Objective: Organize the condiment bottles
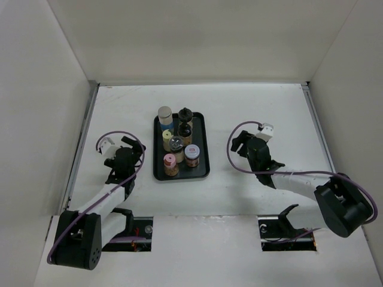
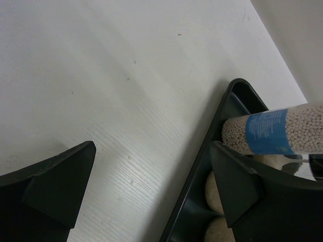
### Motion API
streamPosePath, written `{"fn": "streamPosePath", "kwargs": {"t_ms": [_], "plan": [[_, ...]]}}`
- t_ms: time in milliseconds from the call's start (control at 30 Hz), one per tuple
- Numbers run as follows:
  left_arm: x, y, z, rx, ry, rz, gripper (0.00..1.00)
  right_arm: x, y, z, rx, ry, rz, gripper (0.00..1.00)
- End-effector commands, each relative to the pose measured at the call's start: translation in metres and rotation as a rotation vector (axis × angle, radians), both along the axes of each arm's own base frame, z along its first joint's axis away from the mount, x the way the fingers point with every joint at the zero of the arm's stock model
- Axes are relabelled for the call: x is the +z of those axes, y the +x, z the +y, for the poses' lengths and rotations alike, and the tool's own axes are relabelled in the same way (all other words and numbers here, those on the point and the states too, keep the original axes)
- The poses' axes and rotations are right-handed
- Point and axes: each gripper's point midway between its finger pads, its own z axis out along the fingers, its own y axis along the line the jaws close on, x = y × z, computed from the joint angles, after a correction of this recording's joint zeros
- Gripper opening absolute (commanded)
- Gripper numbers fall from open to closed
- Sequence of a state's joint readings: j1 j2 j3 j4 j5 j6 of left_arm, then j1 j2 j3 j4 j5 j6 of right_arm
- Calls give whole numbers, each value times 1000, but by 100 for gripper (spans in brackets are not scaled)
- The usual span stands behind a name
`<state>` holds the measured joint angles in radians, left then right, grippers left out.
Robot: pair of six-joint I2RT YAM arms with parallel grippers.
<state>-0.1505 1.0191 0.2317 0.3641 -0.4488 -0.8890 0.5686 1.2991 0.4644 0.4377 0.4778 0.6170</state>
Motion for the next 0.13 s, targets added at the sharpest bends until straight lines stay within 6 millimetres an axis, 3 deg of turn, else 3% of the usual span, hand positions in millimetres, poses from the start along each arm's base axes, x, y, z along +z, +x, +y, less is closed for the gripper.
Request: {"fn": "streamPosePath", "kwargs": {"t_ms": [0, 100], "plan": [[21, 11, 0, -3, 8, -76, 100, 24, 12, 8, 12, 42, -76, 75], [22, 13, -2, -13, 24, -69, 100, 25, 13, 9, 17, 26, -80, 76]]}}
